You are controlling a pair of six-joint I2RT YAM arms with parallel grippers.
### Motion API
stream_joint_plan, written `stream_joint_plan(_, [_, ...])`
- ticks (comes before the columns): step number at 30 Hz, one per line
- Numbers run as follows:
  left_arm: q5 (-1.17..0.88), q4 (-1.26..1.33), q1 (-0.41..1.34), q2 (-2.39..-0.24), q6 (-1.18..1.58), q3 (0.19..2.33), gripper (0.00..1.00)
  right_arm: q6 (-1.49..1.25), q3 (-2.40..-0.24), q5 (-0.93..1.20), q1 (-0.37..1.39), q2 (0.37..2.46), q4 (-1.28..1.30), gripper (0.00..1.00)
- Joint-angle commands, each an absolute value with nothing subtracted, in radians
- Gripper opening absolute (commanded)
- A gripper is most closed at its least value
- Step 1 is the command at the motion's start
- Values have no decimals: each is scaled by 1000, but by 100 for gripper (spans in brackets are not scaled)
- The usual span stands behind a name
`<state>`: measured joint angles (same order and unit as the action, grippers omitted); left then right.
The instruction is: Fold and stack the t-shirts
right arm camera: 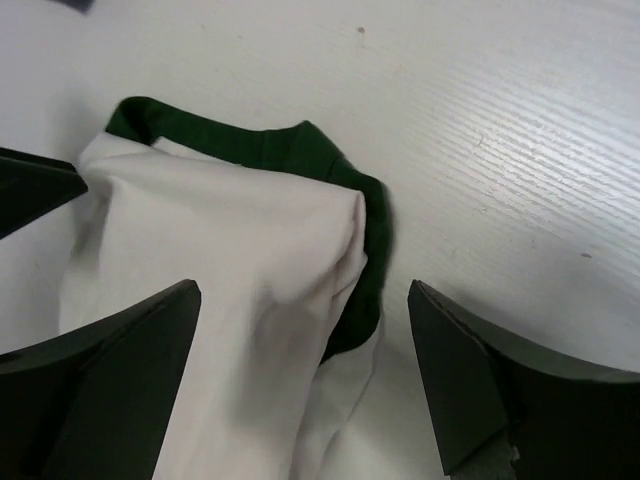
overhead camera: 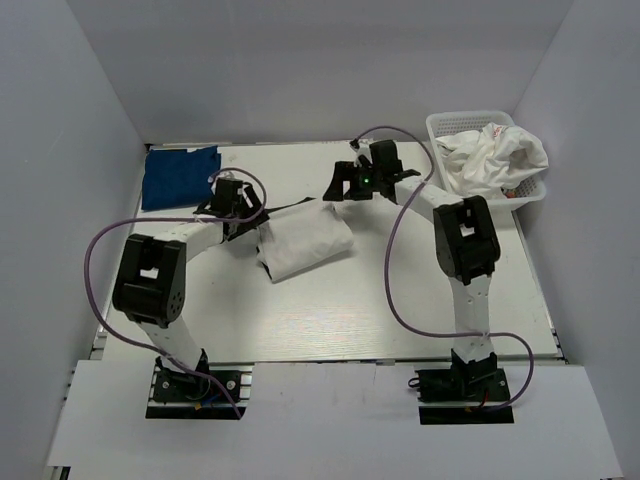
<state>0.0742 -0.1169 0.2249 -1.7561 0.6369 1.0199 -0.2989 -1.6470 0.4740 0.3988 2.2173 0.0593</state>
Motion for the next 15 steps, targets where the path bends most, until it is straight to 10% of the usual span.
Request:
stream_joint_plan(1, [114, -172, 230, -1603, 615, 1066, 90, -232, -1617, 446, 399, 2056, 75, 90])
stream_joint_plan(15, [-383, 52, 261, -1764, 581, 1026, 100, -337, -1163, 930, 459, 1867, -133, 82])
